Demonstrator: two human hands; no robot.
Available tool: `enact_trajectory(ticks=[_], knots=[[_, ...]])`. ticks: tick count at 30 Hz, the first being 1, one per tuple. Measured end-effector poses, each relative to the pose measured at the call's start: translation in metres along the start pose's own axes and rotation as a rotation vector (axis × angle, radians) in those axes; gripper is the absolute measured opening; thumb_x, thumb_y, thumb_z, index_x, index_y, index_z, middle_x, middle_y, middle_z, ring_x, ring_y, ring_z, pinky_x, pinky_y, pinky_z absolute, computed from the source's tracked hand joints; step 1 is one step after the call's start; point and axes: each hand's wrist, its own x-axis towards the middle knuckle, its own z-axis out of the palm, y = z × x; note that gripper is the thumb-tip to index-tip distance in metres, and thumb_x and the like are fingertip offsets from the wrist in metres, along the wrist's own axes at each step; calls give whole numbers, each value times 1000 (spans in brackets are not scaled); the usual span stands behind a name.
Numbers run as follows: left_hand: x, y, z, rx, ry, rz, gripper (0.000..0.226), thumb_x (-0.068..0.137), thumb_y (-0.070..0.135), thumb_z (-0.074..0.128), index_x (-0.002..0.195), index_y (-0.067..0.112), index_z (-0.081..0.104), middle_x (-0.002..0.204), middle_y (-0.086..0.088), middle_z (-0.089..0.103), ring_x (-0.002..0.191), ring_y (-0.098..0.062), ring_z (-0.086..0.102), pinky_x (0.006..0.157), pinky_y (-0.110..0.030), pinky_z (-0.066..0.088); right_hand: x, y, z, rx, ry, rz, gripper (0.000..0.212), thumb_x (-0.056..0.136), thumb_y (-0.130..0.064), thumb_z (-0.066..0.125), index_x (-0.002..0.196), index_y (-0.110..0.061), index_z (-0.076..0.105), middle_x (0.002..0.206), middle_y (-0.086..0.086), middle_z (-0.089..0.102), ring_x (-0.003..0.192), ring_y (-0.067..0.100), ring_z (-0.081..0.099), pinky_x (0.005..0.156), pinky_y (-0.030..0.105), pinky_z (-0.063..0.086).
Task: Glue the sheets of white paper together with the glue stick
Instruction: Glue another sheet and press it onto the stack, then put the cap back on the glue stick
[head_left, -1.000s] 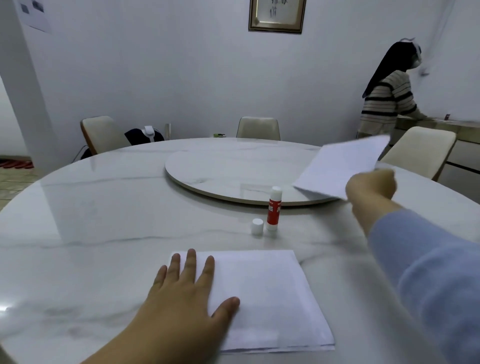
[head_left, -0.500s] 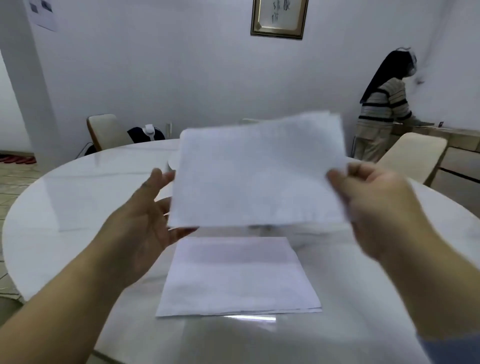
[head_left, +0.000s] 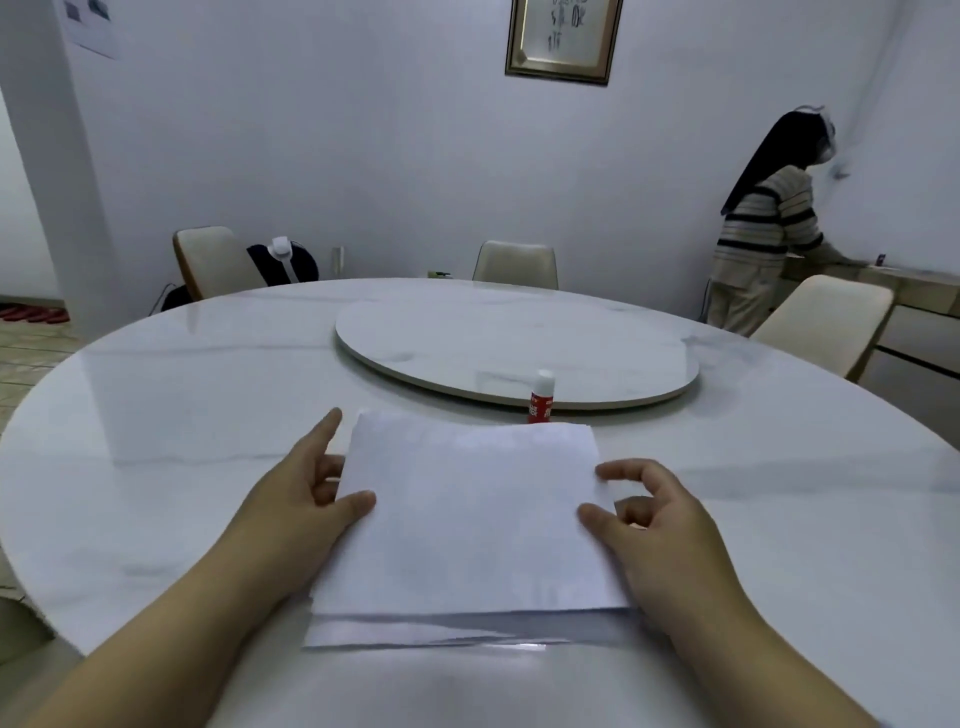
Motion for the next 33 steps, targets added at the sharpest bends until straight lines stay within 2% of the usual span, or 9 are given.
enact_trajectory(ticks=[2,5,8,16,24,26,28,30,33], knots=[[-1,-6,1,61,38,12,63,83,11,67,135,39,43,104,10,68,92,-7,65,84,-29,49,0,3,-1,-50,3,-19,17,81,-20,72,93,-30,64,63,-1,52,58,13,51,54,23,39],[-3,-11,3,208,98,61,49,83,13,65,127,31,53,95,15,66,87,-3,61,72,-14,42,0,5,-2,-132,5,-30,15,79,-21,73,90,-29,65,63,-3,52,60,9,51,54,19,36],[-5,-13,6,328,125,109,46,81,14,65,123,29,58,93,17,65,83,0,59,67,-8,38,0,5,-2,-213,-18,-27,13,78,-21,74,88,-27,68,65,-5,53,61,8,51,53,16,36],[-11,-14,4,339,67,116,62,79,9,64,132,35,46,99,21,61,84,0,60,67,-8,39,-1,9,0,-325,-46,-38,11,81,-25,71,92,-27,70,78,-6,60,73,6,56,58,11,37],[-7,-17,3,351,40,111,57,79,10,61,130,32,51,104,16,62,85,1,60,68,-11,40,-3,5,4,-527,-86,-95,5,83,-32,65,87,-32,65,93,-11,53,79,2,53,66,13,39],[-8,-18,4,373,41,117,56,78,12,61,129,32,51,106,15,56,89,1,58,70,-13,41,2,0,4,-632,-72,-96,13,81,-40,65,91,-32,63,101,-9,47,84,6,53,73,23,42],[-6,-23,5,408,41,132,53,77,12,61,125,33,51,120,14,47,107,-4,51,89,-16,39,18,-11,3,-638,-14,-112,27,81,-45,65,103,-28,61,107,-6,48,89,12,54,76,27,42],[-5,-24,7,420,33,157,47,78,12,60,118,36,51,128,14,38,125,-9,39,104,-22,32,45,-22,6,-469,3,-90,41,83,-42,65,117,-20,58,109,0,53,91,16,54,76,27,41],[-4,-22,8,307,70,156,35,82,10,55,106,36,53,123,15,39,125,-10,39,103,-25,32,92,-26,23,-285,-93,20,61,85,-41,64,137,-15,45,127,5,52,104,19,53,81,28,40]])
